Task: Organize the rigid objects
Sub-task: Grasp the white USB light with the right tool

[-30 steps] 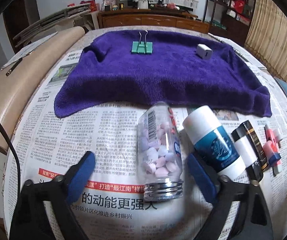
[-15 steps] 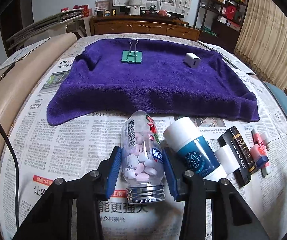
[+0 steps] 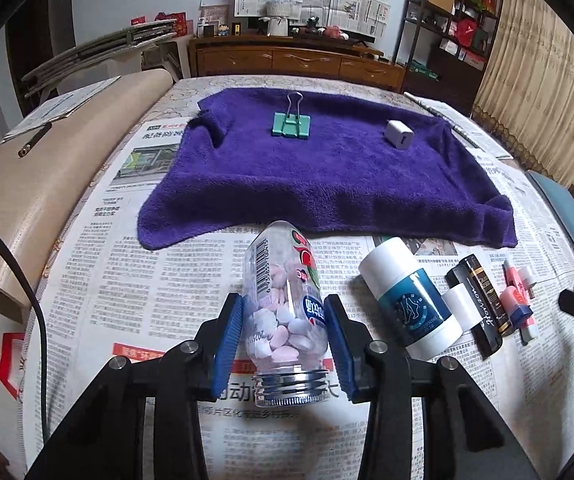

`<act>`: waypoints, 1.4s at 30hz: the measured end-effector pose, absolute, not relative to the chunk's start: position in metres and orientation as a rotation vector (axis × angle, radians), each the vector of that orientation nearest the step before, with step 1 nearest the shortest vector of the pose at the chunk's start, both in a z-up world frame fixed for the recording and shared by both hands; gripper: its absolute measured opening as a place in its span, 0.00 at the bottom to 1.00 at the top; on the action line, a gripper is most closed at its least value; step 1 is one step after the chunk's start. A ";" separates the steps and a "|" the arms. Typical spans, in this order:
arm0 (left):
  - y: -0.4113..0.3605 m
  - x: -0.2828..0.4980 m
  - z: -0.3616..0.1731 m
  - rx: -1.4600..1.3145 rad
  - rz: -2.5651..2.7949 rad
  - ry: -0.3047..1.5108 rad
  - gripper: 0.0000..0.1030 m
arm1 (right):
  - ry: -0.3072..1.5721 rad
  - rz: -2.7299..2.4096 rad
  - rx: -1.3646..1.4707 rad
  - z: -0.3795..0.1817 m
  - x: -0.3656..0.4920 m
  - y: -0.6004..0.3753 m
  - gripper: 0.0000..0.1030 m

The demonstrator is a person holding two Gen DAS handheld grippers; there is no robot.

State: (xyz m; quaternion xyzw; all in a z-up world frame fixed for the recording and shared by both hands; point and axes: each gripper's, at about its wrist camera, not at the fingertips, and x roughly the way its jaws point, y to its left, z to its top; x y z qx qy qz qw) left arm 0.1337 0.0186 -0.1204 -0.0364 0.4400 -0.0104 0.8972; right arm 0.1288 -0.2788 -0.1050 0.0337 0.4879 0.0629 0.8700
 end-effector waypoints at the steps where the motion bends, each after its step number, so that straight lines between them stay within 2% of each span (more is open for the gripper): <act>1: 0.021 0.133 -0.119 -0.078 -0.023 0.911 0.38 | 1.026 0.123 0.063 -0.108 0.130 -0.279 1.00; 12: 0.031 0.138 -0.124 -0.118 -0.049 0.918 0.38 | 1.021 0.040 0.035 -0.130 0.146 -0.284 0.98; 17: 0.039 0.140 -0.122 -0.169 -0.078 0.912 0.38 | 1.025 0.038 0.052 -0.139 0.155 -0.282 0.88; 33: 0.037 0.139 -0.120 -0.187 -0.104 0.918 0.38 | 1.016 0.032 0.038 -0.146 0.162 -0.276 0.81; 36: 0.037 0.139 -0.120 -0.184 -0.100 0.920 0.38 | 1.003 0.019 -0.015 -0.147 0.161 -0.268 0.76; 38: 0.038 0.139 -0.120 -0.190 -0.100 0.922 0.38 | 0.982 0.025 -0.019 -0.146 0.159 -0.265 0.63; 39: 0.039 0.139 -0.121 -0.192 -0.099 0.924 0.38 | 0.972 0.033 -0.031 -0.145 0.158 -0.262 0.61; 42: 0.040 0.138 -0.121 -0.195 -0.100 0.925 0.38 | 0.952 0.069 -0.049 -0.144 0.158 -0.255 0.45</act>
